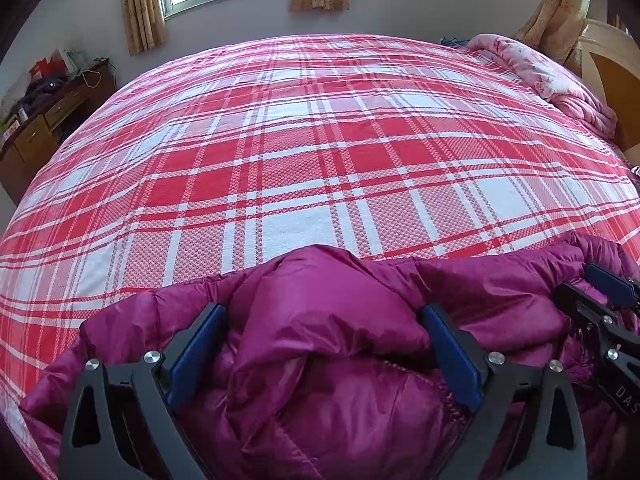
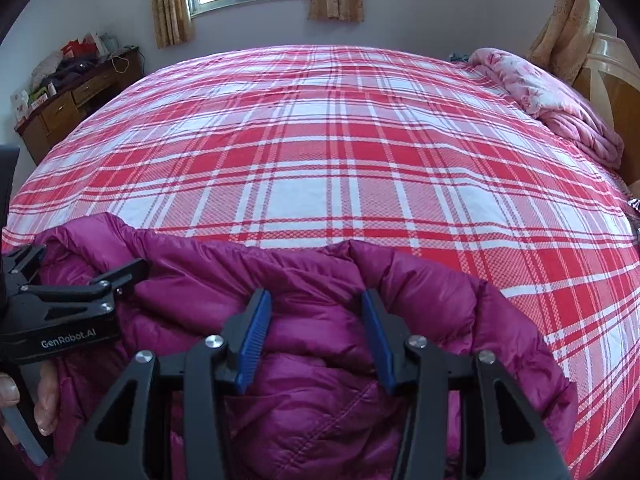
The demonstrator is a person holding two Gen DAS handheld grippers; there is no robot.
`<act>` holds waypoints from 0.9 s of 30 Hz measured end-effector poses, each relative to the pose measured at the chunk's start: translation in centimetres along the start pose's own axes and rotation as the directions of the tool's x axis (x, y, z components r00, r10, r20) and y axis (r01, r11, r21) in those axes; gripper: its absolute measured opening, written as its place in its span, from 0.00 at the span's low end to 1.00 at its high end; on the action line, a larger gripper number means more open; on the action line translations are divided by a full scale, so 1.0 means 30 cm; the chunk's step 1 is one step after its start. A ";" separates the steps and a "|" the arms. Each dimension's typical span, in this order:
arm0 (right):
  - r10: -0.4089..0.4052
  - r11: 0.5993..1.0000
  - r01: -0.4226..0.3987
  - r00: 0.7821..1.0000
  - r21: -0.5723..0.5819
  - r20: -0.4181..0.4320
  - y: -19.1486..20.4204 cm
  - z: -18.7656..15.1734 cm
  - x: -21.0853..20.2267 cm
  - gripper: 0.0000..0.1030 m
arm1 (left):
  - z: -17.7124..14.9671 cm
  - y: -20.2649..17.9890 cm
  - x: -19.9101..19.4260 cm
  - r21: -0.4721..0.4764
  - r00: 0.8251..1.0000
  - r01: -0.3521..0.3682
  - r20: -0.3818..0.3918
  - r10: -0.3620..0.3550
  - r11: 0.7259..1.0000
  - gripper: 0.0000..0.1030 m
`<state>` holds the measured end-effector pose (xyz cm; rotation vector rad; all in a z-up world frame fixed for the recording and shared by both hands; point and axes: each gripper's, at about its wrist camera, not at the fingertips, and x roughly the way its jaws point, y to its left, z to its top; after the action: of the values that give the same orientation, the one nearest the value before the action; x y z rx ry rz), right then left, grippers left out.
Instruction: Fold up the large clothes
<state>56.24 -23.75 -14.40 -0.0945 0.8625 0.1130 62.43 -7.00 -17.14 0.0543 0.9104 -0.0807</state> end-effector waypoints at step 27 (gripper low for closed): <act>-0.078 0.996 0.077 0.997 -0.043 -0.016 0.029 -0.008 0.033 0.52 | -0.004 -0.027 0.009 0.033 0.999 -0.049 0.004 0.049 0.998 0.98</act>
<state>56.56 -22.85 -15.34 -0.1689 0.8731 0.0578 62.43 -7.80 -17.43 0.1073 0.9039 -0.0504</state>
